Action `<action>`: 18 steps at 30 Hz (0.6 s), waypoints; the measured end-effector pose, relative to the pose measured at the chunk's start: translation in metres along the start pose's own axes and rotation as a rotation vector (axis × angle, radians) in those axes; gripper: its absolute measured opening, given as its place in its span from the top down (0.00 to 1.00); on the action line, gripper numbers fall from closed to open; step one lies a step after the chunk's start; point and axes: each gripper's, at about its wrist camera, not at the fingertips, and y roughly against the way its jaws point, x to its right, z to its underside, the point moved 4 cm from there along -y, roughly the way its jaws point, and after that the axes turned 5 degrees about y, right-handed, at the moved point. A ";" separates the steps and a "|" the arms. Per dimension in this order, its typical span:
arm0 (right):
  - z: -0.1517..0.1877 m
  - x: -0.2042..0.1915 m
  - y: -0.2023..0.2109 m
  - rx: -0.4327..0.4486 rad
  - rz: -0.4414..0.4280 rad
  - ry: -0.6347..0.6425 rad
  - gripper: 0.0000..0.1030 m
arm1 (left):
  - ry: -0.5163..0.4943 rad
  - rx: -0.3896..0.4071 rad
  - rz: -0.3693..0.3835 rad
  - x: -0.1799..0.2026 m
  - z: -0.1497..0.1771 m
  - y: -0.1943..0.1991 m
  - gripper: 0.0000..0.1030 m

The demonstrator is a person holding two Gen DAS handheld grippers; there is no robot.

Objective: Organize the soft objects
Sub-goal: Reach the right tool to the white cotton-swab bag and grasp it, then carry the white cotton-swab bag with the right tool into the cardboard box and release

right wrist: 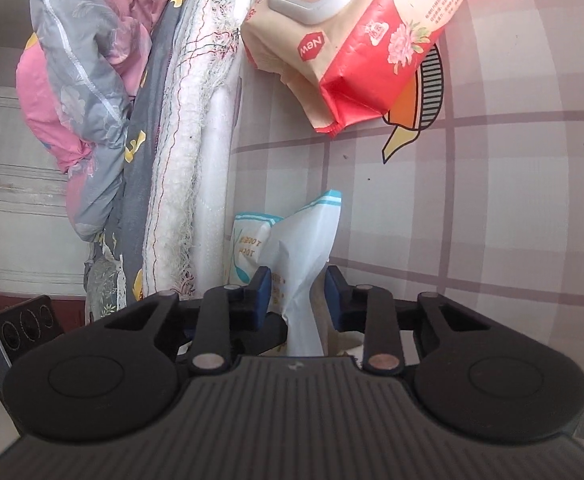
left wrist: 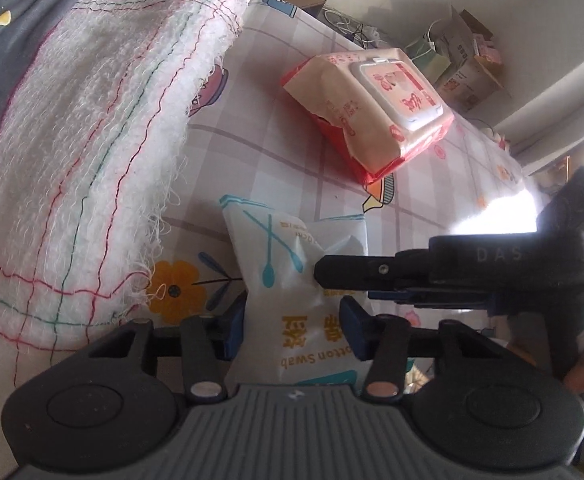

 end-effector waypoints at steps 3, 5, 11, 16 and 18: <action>-0.002 -0.006 0.010 0.020 -0.016 0.005 0.82 | -0.004 0.023 -0.003 0.007 -0.004 0.010 0.62; -0.003 -0.015 0.021 0.037 -0.034 0.016 0.83 | -0.012 0.043 -0.009 0.013 -0.005 0.020 0.63; 0.005 -0.059 0.072 0.112 -0.082 0.130 0.84 | -0.093 0.138 -0.031 0.048 -0.003 0.071 0.63; 0.019 -0.082 0.131 0.197 -0.118 0.190 0.84 | -0.163 0.220 -0.031 0.088 0.008 0.113 0.63; 0.027 -0.084 0.155 0.230 -0.129 0.196 0.86 | -0.175 0.239 -0.008 0.103 0.014 0.126 0.63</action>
